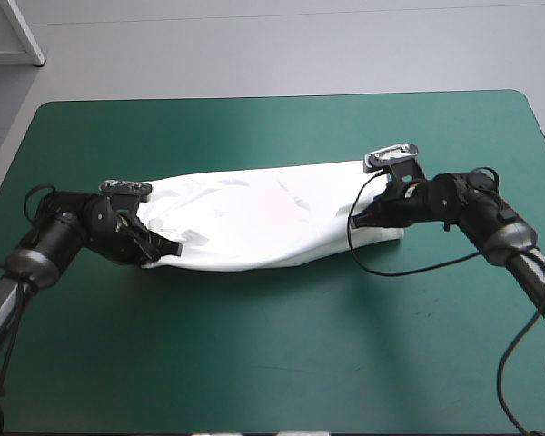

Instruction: Fold the cloth

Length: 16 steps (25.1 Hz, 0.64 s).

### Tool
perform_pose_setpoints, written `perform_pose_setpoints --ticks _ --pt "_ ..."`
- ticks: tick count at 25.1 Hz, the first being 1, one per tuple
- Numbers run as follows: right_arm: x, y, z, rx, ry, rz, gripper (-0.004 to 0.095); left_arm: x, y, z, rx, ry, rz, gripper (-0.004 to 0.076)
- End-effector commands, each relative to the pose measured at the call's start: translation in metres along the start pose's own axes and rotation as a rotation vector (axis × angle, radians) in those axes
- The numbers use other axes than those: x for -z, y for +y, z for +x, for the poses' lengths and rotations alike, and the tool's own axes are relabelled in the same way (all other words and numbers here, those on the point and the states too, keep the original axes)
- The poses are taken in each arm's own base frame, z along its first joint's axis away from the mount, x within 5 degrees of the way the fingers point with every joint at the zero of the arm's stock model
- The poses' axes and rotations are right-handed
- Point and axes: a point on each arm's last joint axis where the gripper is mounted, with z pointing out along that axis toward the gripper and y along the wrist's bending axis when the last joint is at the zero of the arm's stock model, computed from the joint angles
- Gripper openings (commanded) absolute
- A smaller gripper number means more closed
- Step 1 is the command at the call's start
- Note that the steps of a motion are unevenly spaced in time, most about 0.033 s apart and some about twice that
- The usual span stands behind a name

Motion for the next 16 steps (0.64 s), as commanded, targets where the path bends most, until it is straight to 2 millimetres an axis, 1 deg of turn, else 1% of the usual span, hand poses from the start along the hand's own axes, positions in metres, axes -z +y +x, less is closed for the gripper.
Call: perform_pose_setpoints --ticks 1,4,6,7,8,11,13,14,16 --pt "0.011 -0.002 -0.039 0.030 -0.157 0.026 -0.0014 0.015 0.011 -0.033 0.047 -0.106 0.004 0.0020" --pt "0.002 -0.006 -0.062 0.044 -0.192 0.039 -0.0014 0.017 0.020 -0.060 0.055 -0.145 0.012 0.0019" --pt "-0.004 -0.010 -0.078 0.046 -0.216 0.047 -0.0014 0.016 0.023 -0.077 0.052 -0.154 0.015 0.0019" --pt "-0.010 -0.015 -0.093 0.046 -0.235 0.057 -0.0014 0.013 0.024 -0.092 0.047 -0.155 0.016 0.0019" --pt "-0.013 -0.019 -0.099 0.038 -0.243 0.066 -0.0014 0.011 0.024 -0.100 0.043 -0.153 0.016 0.0019" --pt "-0.021 -0.028 -0.114 0.039 -0.264 0.099 -0.0014 0.001 0.027 -0.120 0.038 -0.134 0.013 0.0019" --pt "-0.027 -0.032 -0.121 0.046 -0.272 0.119 -0.0014 -0.002 0.028 -0.131 0.035 -0.137 0.010 0.0019" --pt "-0.035 -0.037 -0.126 0.040 -0.274 0.135 -0.0014 -0.007 0.030 -0.140 0.030 -0.141 0.002 0.0019" --pt "-0.047 -0.044 -0.128 0.037 -0.261 0.146 -0.0014 -0.015 0.032 -0.148 0.024 -0.142 -0.011 0.0019"
